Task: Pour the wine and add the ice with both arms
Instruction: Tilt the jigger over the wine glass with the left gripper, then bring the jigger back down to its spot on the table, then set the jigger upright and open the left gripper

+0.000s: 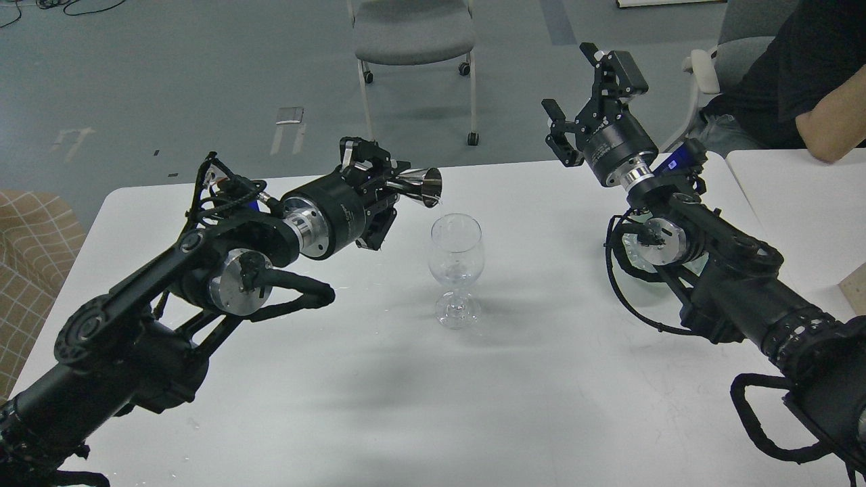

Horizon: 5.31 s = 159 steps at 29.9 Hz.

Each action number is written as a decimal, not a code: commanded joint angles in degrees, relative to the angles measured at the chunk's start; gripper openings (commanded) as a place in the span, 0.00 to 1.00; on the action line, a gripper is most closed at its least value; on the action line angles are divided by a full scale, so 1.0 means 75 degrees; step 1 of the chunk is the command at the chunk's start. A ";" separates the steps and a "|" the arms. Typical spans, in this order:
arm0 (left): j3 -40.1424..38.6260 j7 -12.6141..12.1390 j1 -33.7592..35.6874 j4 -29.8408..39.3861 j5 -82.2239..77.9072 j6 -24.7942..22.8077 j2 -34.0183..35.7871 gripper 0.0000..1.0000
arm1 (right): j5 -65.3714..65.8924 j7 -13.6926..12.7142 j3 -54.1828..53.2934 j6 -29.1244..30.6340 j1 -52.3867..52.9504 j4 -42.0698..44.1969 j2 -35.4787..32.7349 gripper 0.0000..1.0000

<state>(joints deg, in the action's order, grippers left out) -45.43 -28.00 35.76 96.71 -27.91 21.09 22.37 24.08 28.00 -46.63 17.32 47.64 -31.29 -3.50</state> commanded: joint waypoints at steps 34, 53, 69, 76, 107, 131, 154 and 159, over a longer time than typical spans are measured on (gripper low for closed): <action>0.0433 0.0000 0.0552 0.0570 -0.2454 -0.0479 0.0252 0.00 | 0.0000 0.0000 0.0006 0.0000 -0.0001 0.0012 -0.0014 1.00; -0.2340 0.0000 -0.0653 0.0499 0.1620 -0.0222 0.0182 0.01 | 0.0000 0.0000 0.0006 0.0000 -0.0001 0.0012 -0.0014 1.00; -0.6282 0.0000 -0.4206 -0.0239 0.2995 -0.2706 -0.1763 0.29 | 0.0000 0.0000 0.0006 -0.0012 0.0022 0.0024 -0.0002 1.00; -0.6317 0.0475 -0.4464 -0.1726 0.3007 -0.3737 -0.1998 0.29 | 0.0000 0.0000 0.0006 -0.0012 -0.0001 0.0024 -0.0002 1.00; -0.6493 0.1144 -0.4933 -0.4036 0.3218 -0.5425 -0.1963 0.39 | 0.0000 0.0000 0.0006 -0.0012 -0.0013 0.0036 -0.0014 1.00; -0.6470 0.1226 -0.4909 -0.4235 0.3206 -0.5472 -0.1834 0.98 | 0.0000 0.0000 0.0006 -0.0012 -0.0013 0.0036 -0.0014 1.00; -0.6680 0.0781 -0.6127 -0.4223 0.3323 -0.6545 -0.0756 0.98 | -0.0012 -0.0007 0.0170 -0.0012 -0.0246 -0.0889 -0.1149 1.00; -0.7008 0.0815 -0.6198 -0.4690 0.3288 -0.6545 -0.0358 0.98 | -0.0012 -0.0007 0.0393 -0.0012 -0.0388 -0.1382 -0.1876 1.00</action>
<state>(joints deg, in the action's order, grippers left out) -96.54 -22.22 -10.62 64.37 -3.02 -28.03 17.93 23.99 27.96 -44.72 17.23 45.28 -39.47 -14.29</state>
